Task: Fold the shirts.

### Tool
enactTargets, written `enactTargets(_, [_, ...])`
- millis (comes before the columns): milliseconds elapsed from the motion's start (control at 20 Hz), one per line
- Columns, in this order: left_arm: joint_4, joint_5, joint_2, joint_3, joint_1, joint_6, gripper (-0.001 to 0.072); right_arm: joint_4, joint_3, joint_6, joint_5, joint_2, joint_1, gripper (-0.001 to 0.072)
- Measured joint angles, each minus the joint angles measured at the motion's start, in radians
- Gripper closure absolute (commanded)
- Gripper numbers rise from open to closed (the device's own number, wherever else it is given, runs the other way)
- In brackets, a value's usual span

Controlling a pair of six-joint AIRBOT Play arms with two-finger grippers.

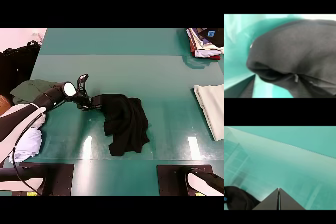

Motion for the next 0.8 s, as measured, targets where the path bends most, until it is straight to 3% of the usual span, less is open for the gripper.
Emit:
enactTargets(250, [-0.043,0.058,-0.012,0.008,0.005,0.027,0.0679,0.0,-0.05,0.0,0.064,0.0,0.0,0.0698])
enactTargets(450, [-0.035,0.003,-0.013,0.08,0.052,0.066,0.0678,0.0,-0.196,0.0,0.143,0.001,0.0,0.068])
enactTargets(550, [-0.023,-0.056,-0.013,0.144,0.089,0.103,0.0678,-0.001,-0.32,0.001,0.175,0.001,0.0,0.0293])
enactTargets(800, [-0.007,-0.157,-0.013,0.259,0.133,0.17,0.0678,0.024,-0.698,0.002,0.18,-0.042,0.064,0.0276])
